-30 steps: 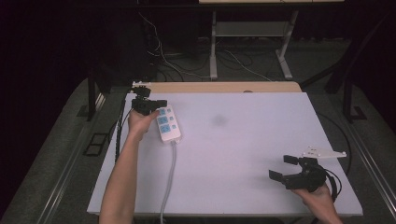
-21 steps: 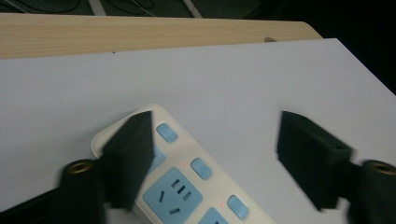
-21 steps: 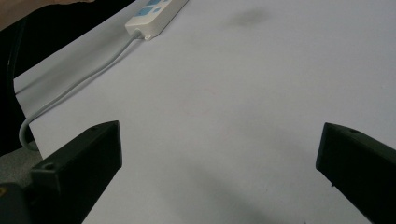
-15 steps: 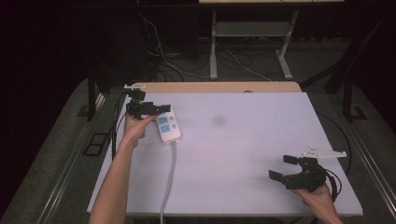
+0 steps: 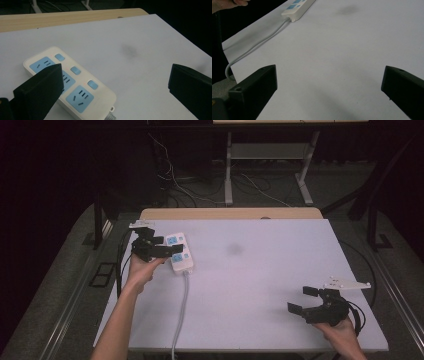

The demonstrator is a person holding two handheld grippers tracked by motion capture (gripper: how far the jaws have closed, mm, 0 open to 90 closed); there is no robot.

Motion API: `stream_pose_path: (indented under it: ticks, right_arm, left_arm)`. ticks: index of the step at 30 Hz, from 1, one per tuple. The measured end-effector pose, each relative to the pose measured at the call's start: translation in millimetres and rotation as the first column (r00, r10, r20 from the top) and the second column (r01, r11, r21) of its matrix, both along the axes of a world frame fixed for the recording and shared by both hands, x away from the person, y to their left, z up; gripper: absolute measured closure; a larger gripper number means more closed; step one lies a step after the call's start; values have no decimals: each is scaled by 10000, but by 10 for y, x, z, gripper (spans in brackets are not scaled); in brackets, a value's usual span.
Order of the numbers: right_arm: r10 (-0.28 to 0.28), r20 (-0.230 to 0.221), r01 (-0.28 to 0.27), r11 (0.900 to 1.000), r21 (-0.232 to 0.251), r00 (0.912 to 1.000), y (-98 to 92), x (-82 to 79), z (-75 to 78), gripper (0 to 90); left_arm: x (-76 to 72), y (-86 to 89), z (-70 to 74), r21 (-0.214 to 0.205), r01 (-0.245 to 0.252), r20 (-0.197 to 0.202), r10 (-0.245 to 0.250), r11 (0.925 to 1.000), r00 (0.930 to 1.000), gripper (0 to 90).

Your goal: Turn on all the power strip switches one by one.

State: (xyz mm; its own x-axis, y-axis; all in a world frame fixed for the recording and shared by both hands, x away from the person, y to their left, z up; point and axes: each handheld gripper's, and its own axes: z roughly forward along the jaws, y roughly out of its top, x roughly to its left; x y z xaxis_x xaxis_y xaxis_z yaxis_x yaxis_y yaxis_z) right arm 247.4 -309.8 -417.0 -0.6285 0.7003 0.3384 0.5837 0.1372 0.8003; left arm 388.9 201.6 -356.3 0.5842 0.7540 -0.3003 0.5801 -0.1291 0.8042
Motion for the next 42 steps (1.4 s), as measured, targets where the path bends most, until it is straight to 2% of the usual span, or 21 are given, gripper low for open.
stream_pose_path:
  ticks: [12, 18, 23, 33, 37, 42]
  right_arm:
    - [-44, 69, 44, 10000, 1, 10000, 1, -1, 6, 4]
    - [-87, 55, 86, 10000, 32, 9999, -6, 1, 6, 4]
    - [-98, 53, 98, 9999, 42, 9999, -9, 0, 6, 4]
    - [-81, -12, 81, 10000, 47, 10000, -12, -3, -2, 4]
    - [-101, -35, 101, 9999, 39, 9999, -14, -6, -6, 4]
    - [-94, -4, 94, 10000, 27, 10000, -16, -16, -14, 4]
  left_arm:
    - [-413, -35, -50, -81, 337, 449, -333, 9994, 9984, 0]
    - [-663, -107, -140, -45, 706, 657, -702, 9975, 9954, 0]
    - [-868, -184, -233, 49, 1140, 826, -1140, 9935, 9900, 0]
    - [-1153, -261, -452, 146, 1740, 696, -1746, 9846, 9822, 0]
    - [-1206, -280, -532, 97, 2020, 556, -2022, 9793, 9778, 0]
    - [-1232, -290, -584, 86, 2075, 398, -2077, 9782, 9774, 0]
